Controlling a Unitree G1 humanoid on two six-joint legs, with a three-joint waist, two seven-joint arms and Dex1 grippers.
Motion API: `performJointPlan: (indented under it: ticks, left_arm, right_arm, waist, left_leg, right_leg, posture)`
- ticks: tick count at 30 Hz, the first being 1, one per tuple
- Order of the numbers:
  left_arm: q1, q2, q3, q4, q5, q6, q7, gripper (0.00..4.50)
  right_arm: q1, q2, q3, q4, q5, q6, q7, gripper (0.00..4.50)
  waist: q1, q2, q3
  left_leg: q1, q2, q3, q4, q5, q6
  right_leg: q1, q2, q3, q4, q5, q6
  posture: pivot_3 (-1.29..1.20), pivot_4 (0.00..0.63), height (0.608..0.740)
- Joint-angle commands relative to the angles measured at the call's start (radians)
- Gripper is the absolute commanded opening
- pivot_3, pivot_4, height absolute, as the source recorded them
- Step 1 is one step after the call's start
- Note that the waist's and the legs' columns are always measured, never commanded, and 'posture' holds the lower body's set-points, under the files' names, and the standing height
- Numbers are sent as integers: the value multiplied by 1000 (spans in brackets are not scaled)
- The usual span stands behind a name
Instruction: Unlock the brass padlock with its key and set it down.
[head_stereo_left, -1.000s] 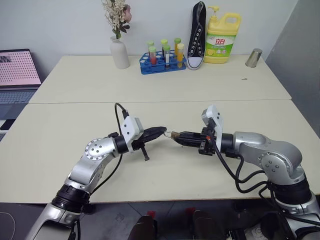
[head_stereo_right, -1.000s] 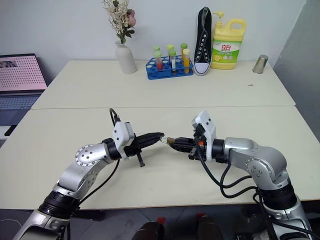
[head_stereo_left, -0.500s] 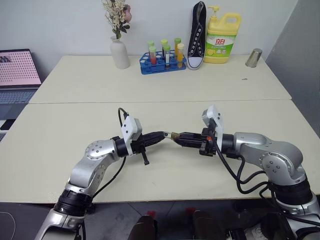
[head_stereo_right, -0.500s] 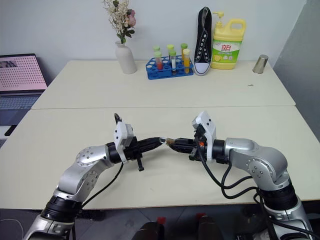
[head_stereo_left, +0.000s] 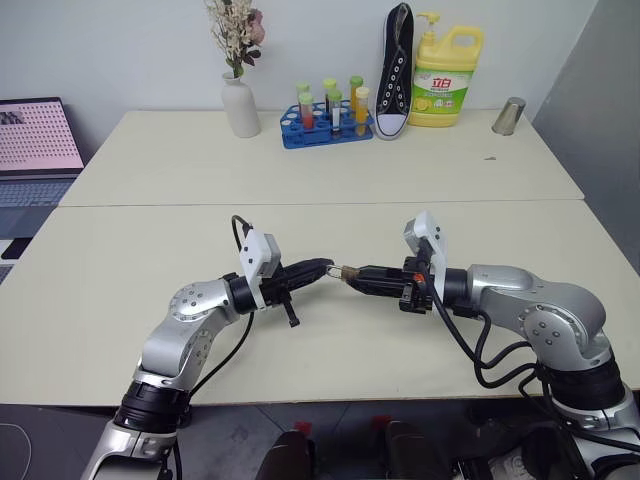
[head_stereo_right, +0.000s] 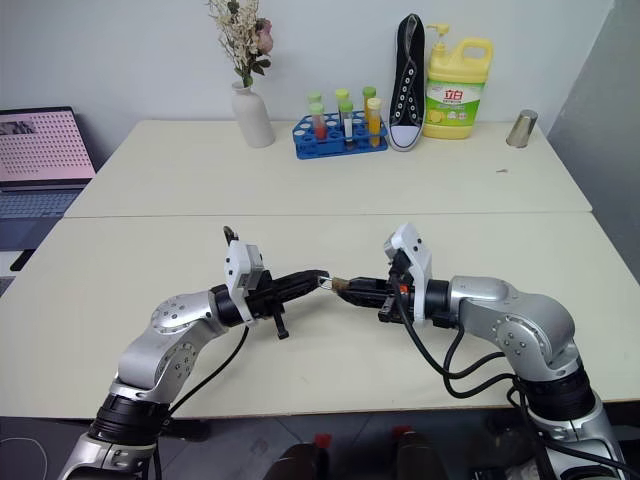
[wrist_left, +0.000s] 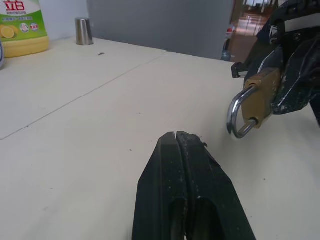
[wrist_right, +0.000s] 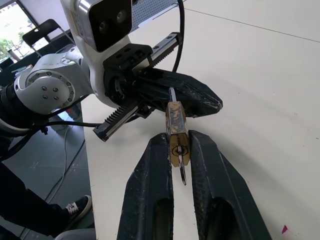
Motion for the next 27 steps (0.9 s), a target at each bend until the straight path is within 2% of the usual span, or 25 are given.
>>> performJointPlan:
  ticks: [1, 13, 27]
  left_arm:
    - [9, -2, 16, -67, -35, 22, -28, 0]
    - [30, 10, 43, -106, -47, 70, -47, 0]
    - [33, 40, 82, -224, -167, 246, -32, 0]
  right_arm:
    - [-1, -2, -12, -19, -3, -13, 16, 131]
    - [2, -5, -6, -16, -13, -14, 22, 131]
    - [2, -1, -4, -12, -31, -12, 39, 131]
  waist:
    - [0, 0, 0]
    - [0, 0, 0]
    - [0, 0, 0]
  left_leg:
    - [0, 0, 0, 0, 0, 0]
    - [0, 0, 0, 0, 0, 0]
    - [0, 0, 0, 0, 0, 0]
  right_leg:
    - [0, 0, 0, 0, 0, 0]
    - [0, 0, 0, 0, 0, 0]
    - [0, 0, 0, 0, 0, 0]
  posture:
    - [0, 150, 740]
    - [0, 150, 740]
    - [0, 150, 740]
